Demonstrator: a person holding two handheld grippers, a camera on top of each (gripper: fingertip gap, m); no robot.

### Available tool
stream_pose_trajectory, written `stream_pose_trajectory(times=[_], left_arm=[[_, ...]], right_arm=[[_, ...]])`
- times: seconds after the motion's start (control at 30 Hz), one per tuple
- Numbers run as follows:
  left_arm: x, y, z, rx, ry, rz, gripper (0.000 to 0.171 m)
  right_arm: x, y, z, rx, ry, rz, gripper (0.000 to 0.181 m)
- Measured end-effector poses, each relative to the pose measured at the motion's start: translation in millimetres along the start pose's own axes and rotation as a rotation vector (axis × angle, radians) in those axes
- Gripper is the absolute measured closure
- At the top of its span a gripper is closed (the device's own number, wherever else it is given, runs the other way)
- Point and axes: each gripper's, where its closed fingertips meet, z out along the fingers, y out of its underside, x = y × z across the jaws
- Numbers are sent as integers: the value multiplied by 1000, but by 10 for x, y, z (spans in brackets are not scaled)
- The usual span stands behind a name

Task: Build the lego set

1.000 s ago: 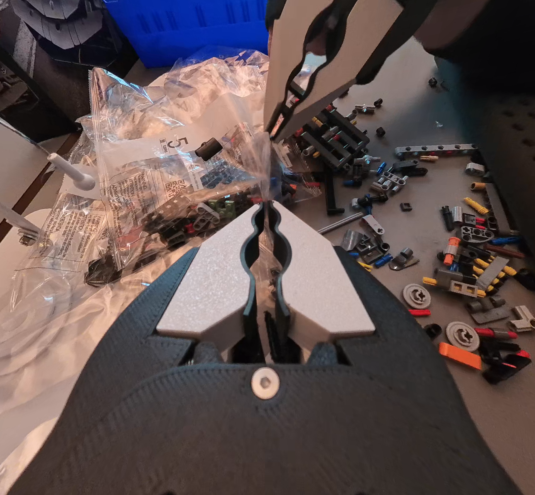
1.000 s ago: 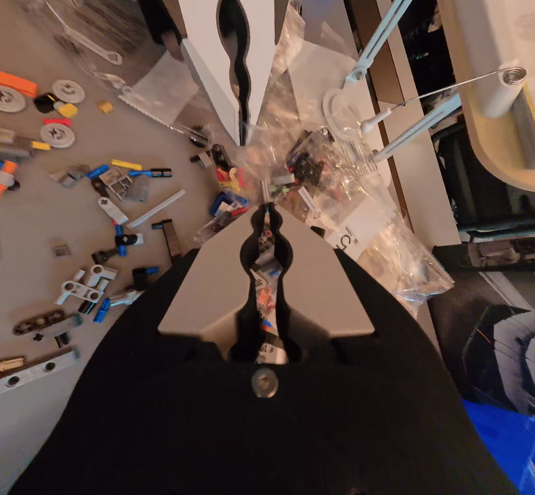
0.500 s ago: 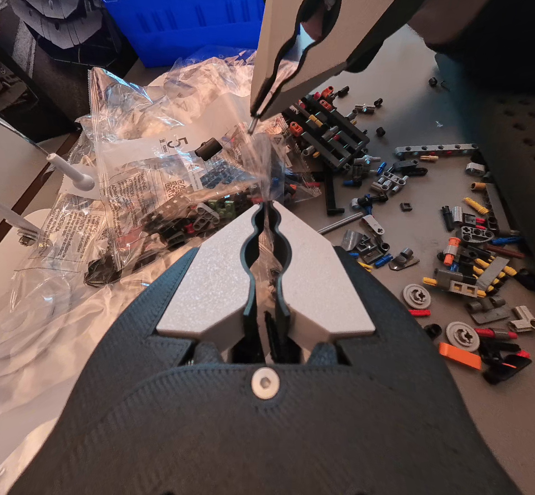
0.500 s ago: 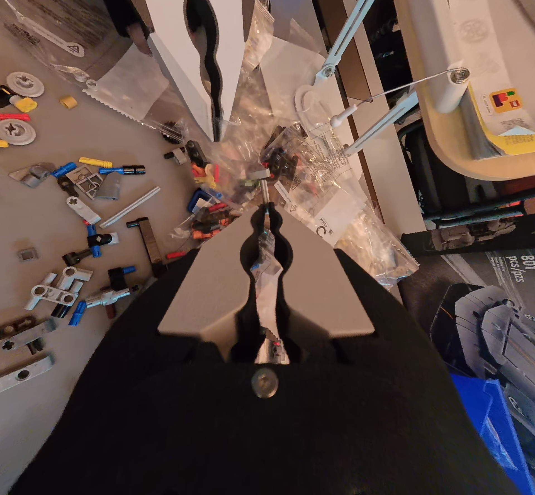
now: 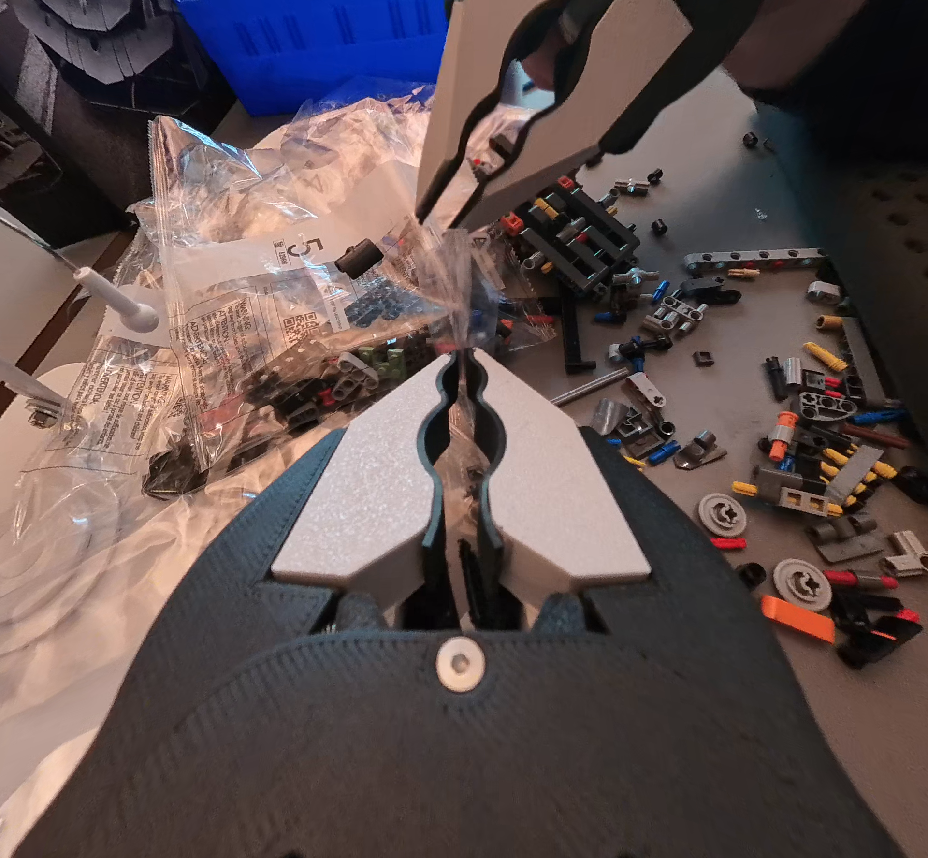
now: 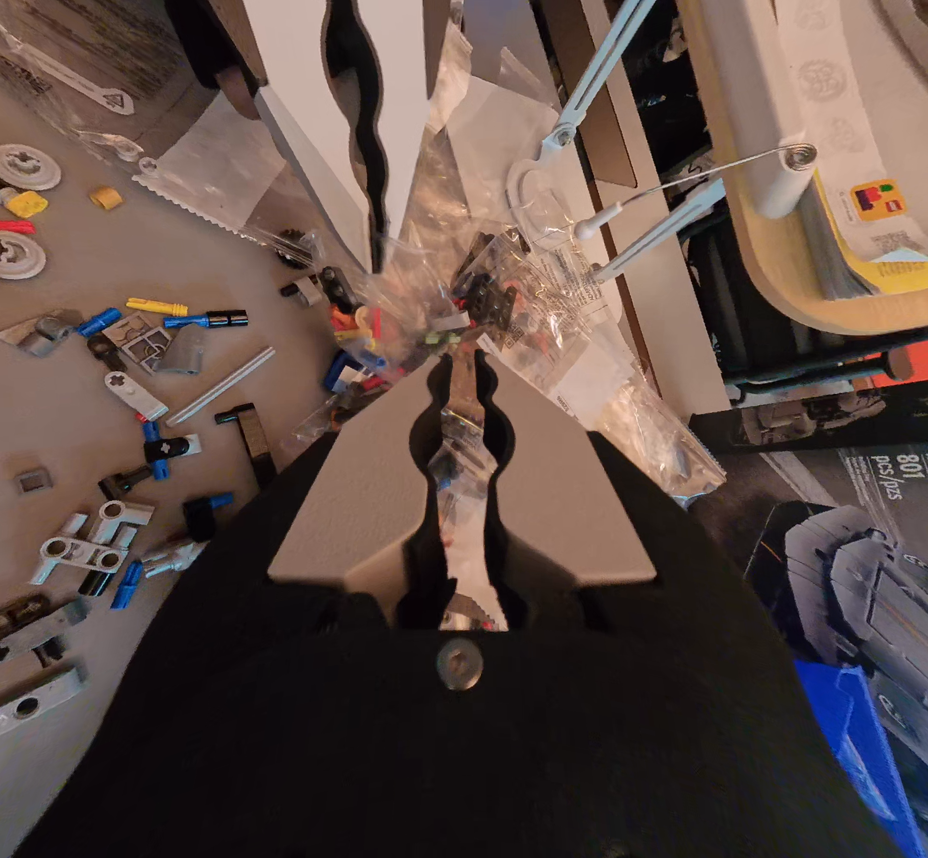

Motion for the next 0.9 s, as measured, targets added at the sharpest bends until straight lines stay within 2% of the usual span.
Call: stream_pose_trajectory(times=[0.1,0.2,0.47,0.9], left_arm=[[-1,-1,-3,0,-1,1,171],[-6,-1,-4,0,-3,1,171],[-13,2,-7,-1,-6,0,171],[-12,12,1,-6,-6,1,171]], right_arm=[[-41,-142,-117,100,-58,29,178],[-394,-297,-198,180,-250,-5,180],[-1310,-407,52,133,-575,-102,168],[-1453,-402,143,99,-601,-120,169]])
